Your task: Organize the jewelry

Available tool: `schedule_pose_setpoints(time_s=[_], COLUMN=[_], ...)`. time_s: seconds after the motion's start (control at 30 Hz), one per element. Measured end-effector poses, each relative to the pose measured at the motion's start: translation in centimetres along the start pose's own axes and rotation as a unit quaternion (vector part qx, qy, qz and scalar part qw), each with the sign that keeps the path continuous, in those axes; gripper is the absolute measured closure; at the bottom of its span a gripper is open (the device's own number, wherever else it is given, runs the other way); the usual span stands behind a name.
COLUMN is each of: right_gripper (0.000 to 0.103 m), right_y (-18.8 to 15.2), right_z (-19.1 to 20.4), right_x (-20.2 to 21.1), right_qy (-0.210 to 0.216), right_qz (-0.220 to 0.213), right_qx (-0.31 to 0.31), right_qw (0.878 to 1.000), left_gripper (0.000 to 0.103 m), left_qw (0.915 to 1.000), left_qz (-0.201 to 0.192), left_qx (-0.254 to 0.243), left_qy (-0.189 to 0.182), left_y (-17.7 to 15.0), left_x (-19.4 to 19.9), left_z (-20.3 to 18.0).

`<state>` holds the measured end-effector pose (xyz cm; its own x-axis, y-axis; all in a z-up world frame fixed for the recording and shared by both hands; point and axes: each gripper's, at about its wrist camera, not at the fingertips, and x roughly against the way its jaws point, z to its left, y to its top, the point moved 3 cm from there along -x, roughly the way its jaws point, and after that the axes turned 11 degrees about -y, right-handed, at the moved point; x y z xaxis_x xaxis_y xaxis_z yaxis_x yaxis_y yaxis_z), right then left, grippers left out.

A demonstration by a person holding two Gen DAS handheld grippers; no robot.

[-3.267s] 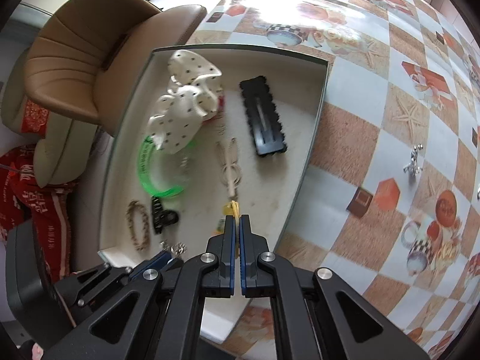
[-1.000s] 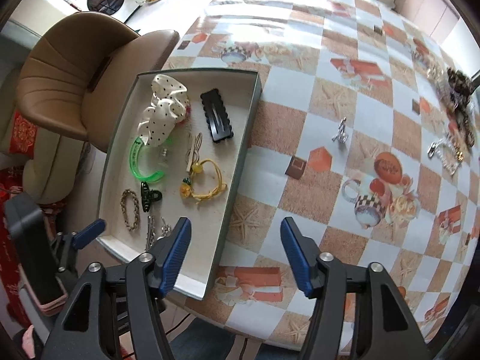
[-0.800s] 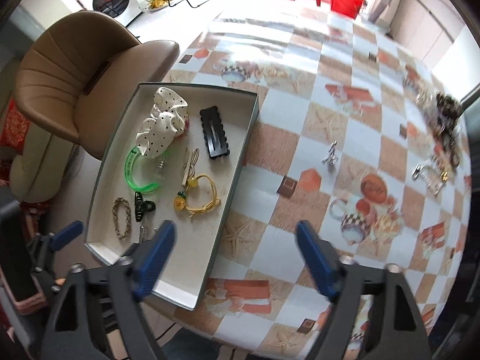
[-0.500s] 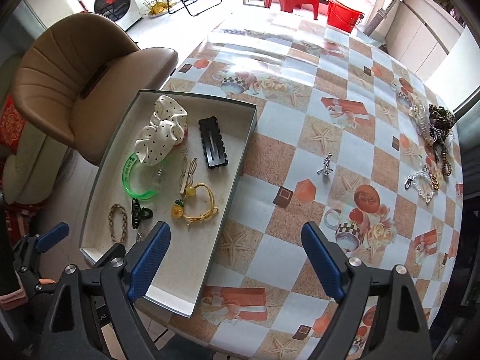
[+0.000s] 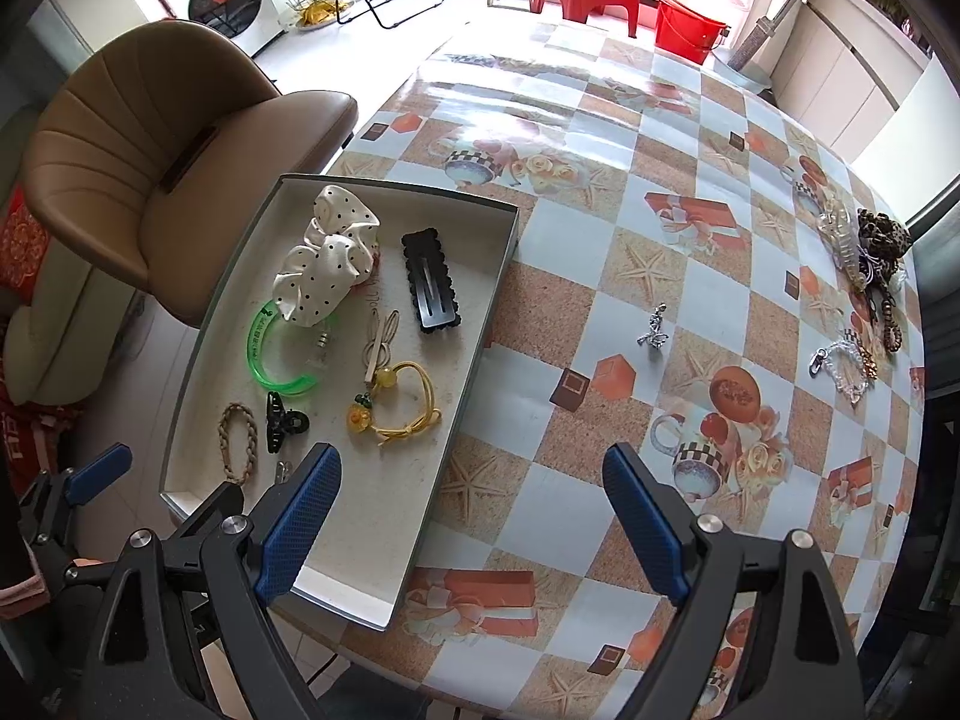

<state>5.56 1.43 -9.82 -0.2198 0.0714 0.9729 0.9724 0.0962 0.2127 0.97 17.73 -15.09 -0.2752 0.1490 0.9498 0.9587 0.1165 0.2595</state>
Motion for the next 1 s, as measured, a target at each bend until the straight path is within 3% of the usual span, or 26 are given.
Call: schedule_pose_setpoints(time_s=[1.0], right_gripper=[0.012], right_y=[-0.40], right_z=[0.23], right_x=[0.37], right_qy=[0.001], right_qz=[0.000], right_qx=[0.000], right_qw=[1.000], left_gripper=[0.004], left_qw=[1.0000], left_qz=[-0.003], left_qx=[-0.001], left_qy=[0.001], left_y=[-0.24], left_x=[0.72], left_z=[0.31])
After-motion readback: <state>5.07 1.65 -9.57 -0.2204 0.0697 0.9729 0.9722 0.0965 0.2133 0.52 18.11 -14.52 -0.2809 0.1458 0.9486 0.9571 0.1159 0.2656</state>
